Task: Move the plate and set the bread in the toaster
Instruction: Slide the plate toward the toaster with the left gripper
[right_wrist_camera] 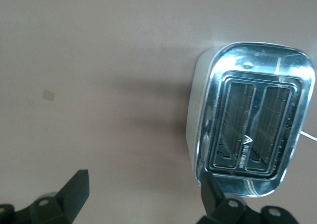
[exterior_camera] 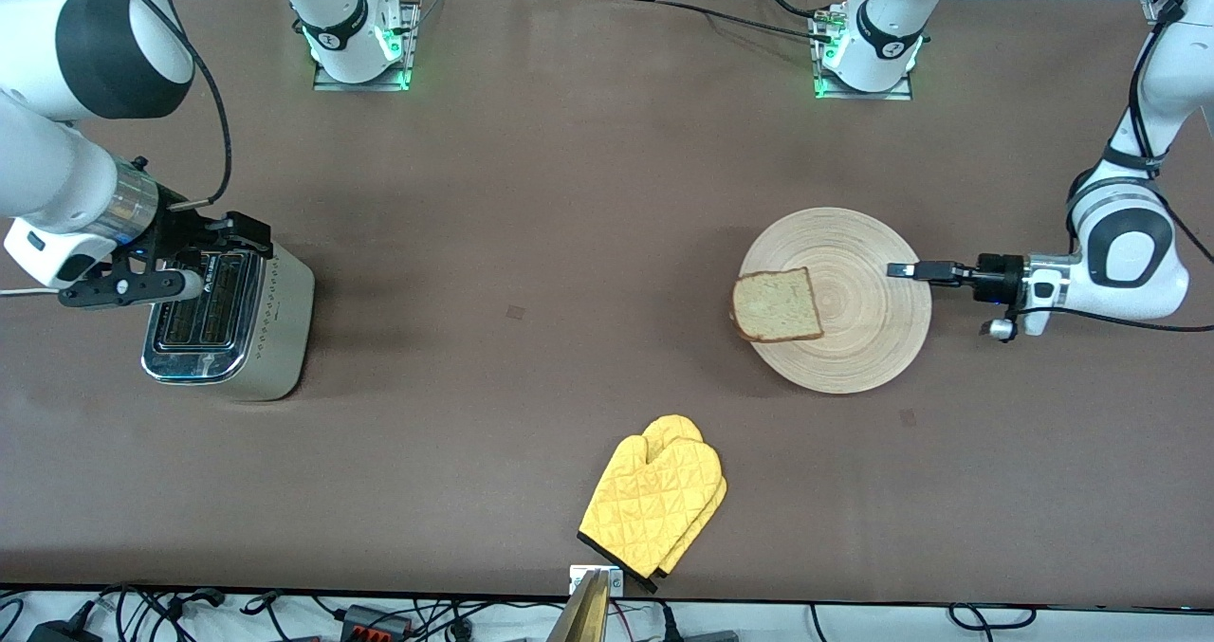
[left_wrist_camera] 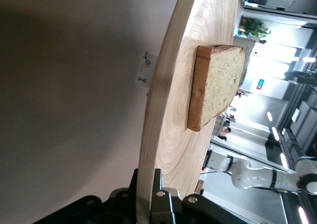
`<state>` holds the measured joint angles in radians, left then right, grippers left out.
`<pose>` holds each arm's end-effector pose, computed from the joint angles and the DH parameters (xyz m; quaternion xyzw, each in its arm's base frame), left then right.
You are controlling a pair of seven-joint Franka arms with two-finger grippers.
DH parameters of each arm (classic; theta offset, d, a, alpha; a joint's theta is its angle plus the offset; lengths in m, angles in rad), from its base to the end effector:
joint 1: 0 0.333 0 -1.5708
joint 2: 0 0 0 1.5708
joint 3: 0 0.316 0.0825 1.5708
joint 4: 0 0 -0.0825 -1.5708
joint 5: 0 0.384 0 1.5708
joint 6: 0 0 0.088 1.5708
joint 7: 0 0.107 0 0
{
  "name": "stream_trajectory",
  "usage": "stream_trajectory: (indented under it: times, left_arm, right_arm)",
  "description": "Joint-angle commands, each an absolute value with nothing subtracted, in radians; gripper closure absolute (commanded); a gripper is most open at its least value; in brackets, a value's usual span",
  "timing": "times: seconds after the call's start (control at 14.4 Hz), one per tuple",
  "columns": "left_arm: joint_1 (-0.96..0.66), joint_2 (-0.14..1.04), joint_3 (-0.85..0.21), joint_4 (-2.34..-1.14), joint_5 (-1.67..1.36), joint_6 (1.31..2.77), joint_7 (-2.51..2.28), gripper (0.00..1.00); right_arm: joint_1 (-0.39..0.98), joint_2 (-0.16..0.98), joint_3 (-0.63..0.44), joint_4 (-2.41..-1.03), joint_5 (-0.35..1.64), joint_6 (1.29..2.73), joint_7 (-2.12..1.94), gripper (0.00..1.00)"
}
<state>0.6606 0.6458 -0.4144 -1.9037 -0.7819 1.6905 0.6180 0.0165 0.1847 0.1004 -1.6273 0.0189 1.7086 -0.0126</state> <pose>0.5514 0.0725 0.1862 0.8147 0.0263 -0.1508 0.5594 0.6042 0.0686 0.5019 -0.9966 -0.0625 0.0521 0.0158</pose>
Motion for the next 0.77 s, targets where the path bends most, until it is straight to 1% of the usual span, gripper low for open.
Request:
stream_trajectory:
  times: [0.0, 0.21, 0.42, 0.56, 0.7]
  left_arm:
    - [0.594, 0.676, -0.446, -1.882, -0.877, 1.661, 0.629, 1.00]
    - [0.459, 0.681, -0.446, -1.859, -0.980, 1.680, 0.626, 1.00]
    - [0.309, 0.687, -0.448, -1.853, -1.054, 1.811, 0.627, 1.00]
    - [0.198, 0.692, -0.446, -1.853, -1.164, 1.899, 0.627, 1.00]
    - [0.112, 0.727, -0.446, -1.830, -1.245, 1.948, 0.638, 1.00]
  right_arm:
    - [0.020, 0.195, 0.103, -1.611, 0.034, 1.704, -0.024, 0.00]
    - [0.023, 0.219, 0.101, -1.612, 0.099, 1.710, -0.022, 0.00]
    - [0.031, 0.230, 0.103, -1.615, 0.115, 1.736, -0.024, 0.00]
    - [0.067, 0.226, 0.103, -1.620, 0.117, 1.739, -0.011, 0.00]
    - [0.066, 0.230, 0.103, -1.627, 0.118, 1.769, -0.011, 0.00]
